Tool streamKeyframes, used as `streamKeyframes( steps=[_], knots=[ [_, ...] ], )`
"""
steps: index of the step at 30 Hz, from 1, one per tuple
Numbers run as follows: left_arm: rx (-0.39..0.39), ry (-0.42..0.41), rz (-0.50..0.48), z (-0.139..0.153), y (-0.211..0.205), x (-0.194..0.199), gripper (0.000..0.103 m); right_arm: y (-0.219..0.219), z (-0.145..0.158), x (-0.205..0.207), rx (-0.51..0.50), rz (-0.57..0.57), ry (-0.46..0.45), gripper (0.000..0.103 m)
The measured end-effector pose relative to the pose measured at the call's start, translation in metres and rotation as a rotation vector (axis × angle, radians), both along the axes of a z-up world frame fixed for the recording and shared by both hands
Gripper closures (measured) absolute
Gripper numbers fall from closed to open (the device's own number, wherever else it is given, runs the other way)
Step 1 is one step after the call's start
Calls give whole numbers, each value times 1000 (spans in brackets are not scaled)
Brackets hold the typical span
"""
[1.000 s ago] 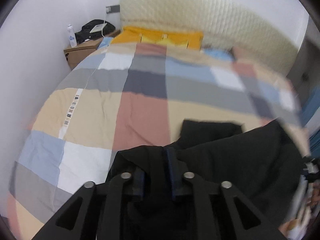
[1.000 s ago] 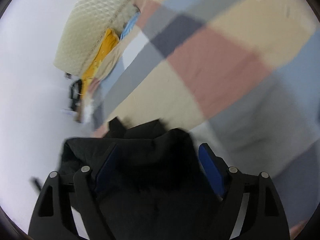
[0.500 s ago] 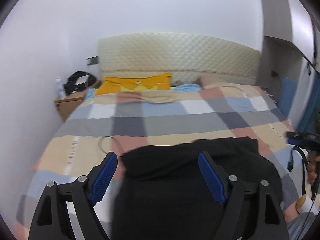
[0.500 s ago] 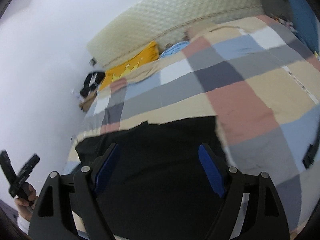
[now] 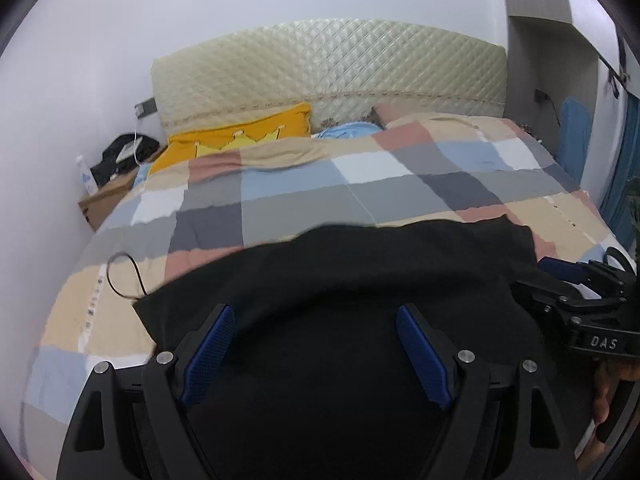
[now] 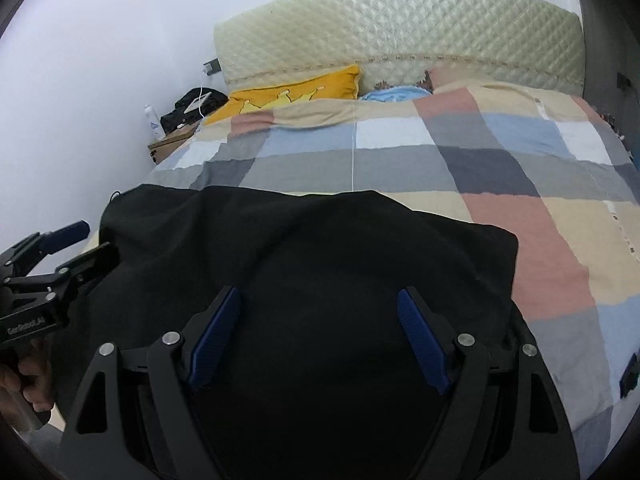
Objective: Fold large clothes
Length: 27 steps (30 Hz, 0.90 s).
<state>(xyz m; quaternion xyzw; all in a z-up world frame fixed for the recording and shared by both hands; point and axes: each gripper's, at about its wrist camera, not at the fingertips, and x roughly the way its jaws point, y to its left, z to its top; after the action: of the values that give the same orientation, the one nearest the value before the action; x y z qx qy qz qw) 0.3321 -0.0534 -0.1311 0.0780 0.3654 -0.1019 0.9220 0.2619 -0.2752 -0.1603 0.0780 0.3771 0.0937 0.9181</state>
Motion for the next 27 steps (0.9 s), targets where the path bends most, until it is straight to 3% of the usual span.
streamKeyframes(
  steps=[4, 11, 17, 27],
  knots=[
    [-31, -20, 26, -3, 5, 7, 20, 2, -3, 11, 4, -23, -9, 21],
    [-20, 43, 45, -16, 4, 24, 20, 16, -5, 39, -4, -14, 20, 21],
    [-139, 82, 82, -40, 21, 49, 18, 22, -31, 61, -24, -7, 77, 17],
    [-83, 85, 98, -66, 8, 64, 12, 20, -52, 72, -10, -31, 91, 15]
  ],
)
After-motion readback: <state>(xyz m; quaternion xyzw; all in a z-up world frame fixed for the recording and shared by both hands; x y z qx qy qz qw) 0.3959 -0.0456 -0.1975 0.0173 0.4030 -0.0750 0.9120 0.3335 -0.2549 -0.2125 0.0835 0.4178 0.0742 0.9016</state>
